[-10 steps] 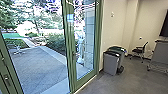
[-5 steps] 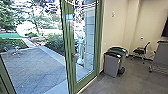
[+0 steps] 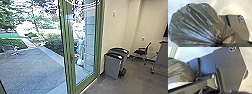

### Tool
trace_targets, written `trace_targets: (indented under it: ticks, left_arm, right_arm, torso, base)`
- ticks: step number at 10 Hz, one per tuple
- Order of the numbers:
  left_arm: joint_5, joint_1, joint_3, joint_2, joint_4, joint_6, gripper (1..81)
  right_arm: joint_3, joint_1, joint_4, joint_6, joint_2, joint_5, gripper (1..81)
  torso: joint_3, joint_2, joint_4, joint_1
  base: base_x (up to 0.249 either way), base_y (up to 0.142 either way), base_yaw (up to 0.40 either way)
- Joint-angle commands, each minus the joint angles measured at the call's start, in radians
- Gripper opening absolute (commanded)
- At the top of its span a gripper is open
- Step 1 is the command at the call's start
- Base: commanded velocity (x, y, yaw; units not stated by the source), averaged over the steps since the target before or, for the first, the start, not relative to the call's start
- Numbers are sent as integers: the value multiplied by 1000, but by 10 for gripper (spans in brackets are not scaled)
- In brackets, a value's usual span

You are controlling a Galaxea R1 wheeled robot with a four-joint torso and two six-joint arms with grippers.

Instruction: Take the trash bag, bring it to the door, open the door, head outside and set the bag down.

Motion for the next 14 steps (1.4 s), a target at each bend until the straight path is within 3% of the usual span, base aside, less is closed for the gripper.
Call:
trace_targets:
  ticks: [1, 11, 14]
  left_arm:
    - [50, -59, 2, 3, 11, 10, 10]
    - [50, -59, 2, 2, 19, 11, 10]
    - [50, -59, 2, 3, 20, 11, 10]
  right_arm:
    - [-1, 42, -5, -5, 5, -55, 811]
    - [-1, 37, -5, -5, 3, -47, 811]
    - [-1, 37, -5, -5, 3, -47, 811]
  torso:
    - [0, 0, 0, 0]
    - [0, 0, 0, 0]
    - [0, 0, 0, 0]
  base:
    - [160, 0, 0]
    - [160, 0, 0]
    - [160, -76, 0]
